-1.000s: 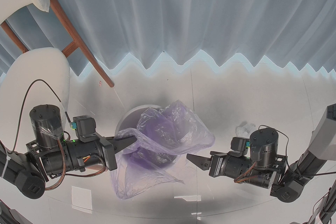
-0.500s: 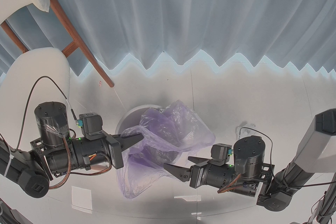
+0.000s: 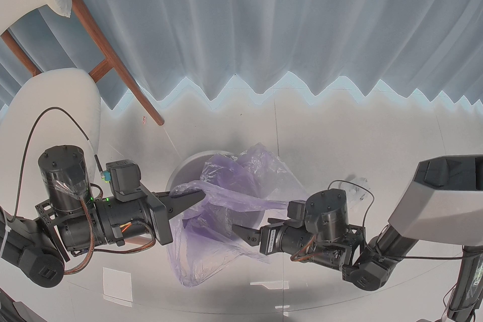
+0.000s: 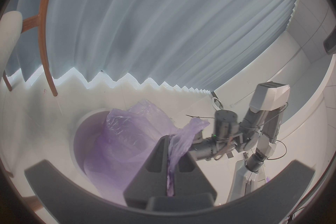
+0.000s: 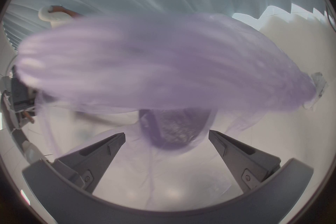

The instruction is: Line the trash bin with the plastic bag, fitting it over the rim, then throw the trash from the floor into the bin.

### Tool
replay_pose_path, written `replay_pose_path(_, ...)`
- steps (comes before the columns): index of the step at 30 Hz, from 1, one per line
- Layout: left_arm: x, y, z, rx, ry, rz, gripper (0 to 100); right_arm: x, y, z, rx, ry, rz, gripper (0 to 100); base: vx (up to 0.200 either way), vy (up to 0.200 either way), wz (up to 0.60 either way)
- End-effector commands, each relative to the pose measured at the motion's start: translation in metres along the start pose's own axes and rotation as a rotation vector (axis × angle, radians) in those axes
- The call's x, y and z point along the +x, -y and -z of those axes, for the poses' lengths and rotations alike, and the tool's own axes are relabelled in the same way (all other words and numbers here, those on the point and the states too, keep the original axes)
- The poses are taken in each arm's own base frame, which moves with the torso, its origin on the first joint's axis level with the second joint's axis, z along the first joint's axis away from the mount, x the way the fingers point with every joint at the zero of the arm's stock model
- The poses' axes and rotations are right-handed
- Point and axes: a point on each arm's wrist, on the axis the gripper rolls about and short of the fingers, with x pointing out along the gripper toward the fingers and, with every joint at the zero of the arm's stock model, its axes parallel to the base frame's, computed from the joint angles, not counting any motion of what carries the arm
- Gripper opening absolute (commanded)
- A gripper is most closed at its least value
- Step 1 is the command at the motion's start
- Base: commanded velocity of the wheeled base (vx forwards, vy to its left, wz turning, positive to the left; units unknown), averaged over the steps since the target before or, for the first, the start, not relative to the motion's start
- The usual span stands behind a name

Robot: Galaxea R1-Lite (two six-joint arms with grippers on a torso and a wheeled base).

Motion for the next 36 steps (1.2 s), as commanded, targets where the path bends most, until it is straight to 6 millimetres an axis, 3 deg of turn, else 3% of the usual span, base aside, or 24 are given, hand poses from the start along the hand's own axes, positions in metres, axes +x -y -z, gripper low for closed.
replay_pose_path(1, -0.001, 0.007, 0.0, 0.009, -0.001, 0.041, 0, 0.014, 0.016, -0.016, -0.011, 0.039, 0.074, 100, 0.0, 0.0, 0.0)
replay_pose_path(4, 0.004, 0.013, 0.002, 0.013, -0.014, 0.07, 0, 0.019, 0.024, -0.037, -0.048, 0.088, 0.123, 100, 0.0, 0.0, 0.0)
replay_pose_path(10, 0.011, 0.016, 0.007, 0.012, -0.037, 0.091, 0, 0.017, 0.023, -0.054, -0.13, 0.133, 0.134, 100, 0.0, 0.0, 0.0)
replay_pose_path(26, 0.04, 0.006, 0.004, 0.006, -0.042, 0.079, 0, 0.063, 0.035, -0.045, -0.212, 0.074, 0.207, 100, 0.0, 0.0, 0.0)
replay_pose_path(36, 0.047, 0.002, 0.01, 0.002, -0.068, 0.072, 0, 0.081, 0.042, -0.038, -0.225, 0.064, 0.212, 100, 0.0, 0.0, 0.0)
